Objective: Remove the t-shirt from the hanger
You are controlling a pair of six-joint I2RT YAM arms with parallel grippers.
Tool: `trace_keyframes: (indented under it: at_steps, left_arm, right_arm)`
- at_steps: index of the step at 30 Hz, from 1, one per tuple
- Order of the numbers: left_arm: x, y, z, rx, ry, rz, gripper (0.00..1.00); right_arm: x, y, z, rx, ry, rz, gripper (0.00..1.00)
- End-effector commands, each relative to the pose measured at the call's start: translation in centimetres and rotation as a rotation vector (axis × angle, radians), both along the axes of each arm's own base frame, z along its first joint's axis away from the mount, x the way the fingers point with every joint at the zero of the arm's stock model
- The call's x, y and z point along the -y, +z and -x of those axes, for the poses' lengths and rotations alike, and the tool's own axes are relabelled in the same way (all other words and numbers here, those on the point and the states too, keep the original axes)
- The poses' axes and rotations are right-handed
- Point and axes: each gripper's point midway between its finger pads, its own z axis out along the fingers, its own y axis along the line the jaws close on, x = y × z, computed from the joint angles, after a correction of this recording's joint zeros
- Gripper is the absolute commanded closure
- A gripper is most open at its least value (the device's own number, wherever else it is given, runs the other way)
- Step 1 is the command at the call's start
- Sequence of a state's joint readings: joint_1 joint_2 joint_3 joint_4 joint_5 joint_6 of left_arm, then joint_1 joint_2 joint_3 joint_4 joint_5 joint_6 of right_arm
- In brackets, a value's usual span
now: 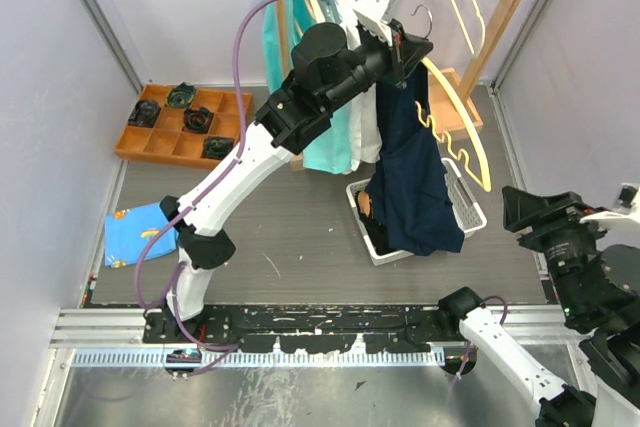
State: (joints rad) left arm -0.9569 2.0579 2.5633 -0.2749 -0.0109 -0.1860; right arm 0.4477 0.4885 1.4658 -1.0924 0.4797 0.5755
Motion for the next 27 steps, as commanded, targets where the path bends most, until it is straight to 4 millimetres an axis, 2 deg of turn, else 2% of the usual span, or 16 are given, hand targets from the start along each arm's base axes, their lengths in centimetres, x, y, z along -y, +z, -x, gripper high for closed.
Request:
trace_keyframes:
  at_steps: [1, 5, 12, 18, 27]
  left_arm:
    - [-0.5, 2.0, 1.6, 0.076, -0.036, 0.008, 1.0]
    - [0.6, 0.0, 1.9, 0.079, -0.034, -0.062, 1.0]
    - [1.9, -2.9, 2.1, 0.083, -0.025, -0.172, 1.0]
    - [2.9, -4.7, 2.7, 0.086, -0.033, -0.231, 1.0]
    - [3.8, -6.1, 3.0, 0.077, -0.042, -0.27, 1.0]
  right_arm:
    - [1.4, 5.2, 0.2, 0.141, -0.044, 0.053, 0.47]
    - [0.2, 7.5, -0.4, 0.176, 0.018, 0.092, 0.45]
    - [-3.5, 8.5, -3.8, 0.116, 0.147, 0.169, 0.42]
    - [-5.6, 7.6, -6.6, 0.032, 0.202, 0.234, 0.4]
    - [-7.5, 6.3, -7.8, -0.022, 0.281, 0.253, 0.38]
